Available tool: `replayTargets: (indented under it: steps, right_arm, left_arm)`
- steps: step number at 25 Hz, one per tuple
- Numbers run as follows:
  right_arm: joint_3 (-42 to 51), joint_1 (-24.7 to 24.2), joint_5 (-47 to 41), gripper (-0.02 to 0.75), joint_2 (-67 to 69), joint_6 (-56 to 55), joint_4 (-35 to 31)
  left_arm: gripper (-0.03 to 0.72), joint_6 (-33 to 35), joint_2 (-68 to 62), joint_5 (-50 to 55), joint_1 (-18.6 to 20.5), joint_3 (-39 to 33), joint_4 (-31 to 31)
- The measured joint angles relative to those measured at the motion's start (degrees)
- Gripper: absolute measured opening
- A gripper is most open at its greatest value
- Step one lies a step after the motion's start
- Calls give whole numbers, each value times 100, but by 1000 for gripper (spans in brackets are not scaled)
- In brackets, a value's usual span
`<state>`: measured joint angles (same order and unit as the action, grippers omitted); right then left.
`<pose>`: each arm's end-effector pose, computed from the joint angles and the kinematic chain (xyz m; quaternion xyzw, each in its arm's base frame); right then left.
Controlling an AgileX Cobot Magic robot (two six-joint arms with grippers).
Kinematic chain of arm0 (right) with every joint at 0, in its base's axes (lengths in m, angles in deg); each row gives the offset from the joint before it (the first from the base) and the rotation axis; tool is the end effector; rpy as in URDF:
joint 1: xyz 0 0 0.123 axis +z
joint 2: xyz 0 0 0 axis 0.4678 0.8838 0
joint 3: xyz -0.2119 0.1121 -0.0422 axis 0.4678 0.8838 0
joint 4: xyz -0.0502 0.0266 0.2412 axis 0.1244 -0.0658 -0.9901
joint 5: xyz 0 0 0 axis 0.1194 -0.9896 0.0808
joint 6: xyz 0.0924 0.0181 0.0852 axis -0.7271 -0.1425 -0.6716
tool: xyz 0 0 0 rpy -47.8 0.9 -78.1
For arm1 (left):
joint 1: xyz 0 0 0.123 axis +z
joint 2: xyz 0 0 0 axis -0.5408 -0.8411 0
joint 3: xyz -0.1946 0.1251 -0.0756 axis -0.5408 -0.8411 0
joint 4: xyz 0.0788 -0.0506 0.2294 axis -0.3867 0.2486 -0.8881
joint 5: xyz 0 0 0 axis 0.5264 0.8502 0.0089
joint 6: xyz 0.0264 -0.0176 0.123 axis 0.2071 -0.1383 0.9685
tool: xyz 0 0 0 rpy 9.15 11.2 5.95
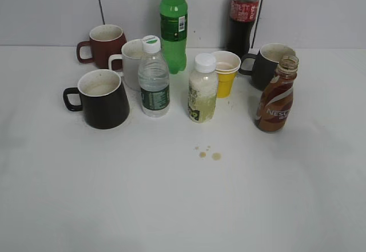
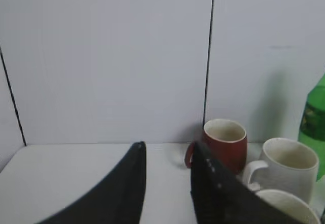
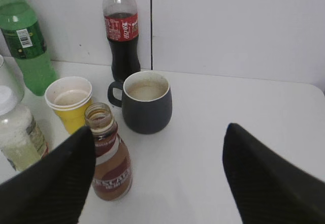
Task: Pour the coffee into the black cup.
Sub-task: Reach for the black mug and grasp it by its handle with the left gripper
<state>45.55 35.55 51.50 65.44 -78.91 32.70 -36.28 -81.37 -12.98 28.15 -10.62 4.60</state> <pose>0.2277 0.0308 0.2557 -0.0627 0.7945 0.0343 0.6031 0.2428 -0.0160 0.2310 0.0030 0.7282 -0.0338 0.6845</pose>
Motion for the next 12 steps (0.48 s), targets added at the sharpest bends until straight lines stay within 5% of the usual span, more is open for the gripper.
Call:
replayTargets:
  steps: [8,12]
  right_arm:
    - [50,41,1848,586,1854,-324,-54]
    - [409,249,2933,586,2683,-362,-56]
  left_arm:
    - [240,-47,-2483,-1754,-12,0,-37]
    - [240,-47,-3482,-2618,-12,0,-675]
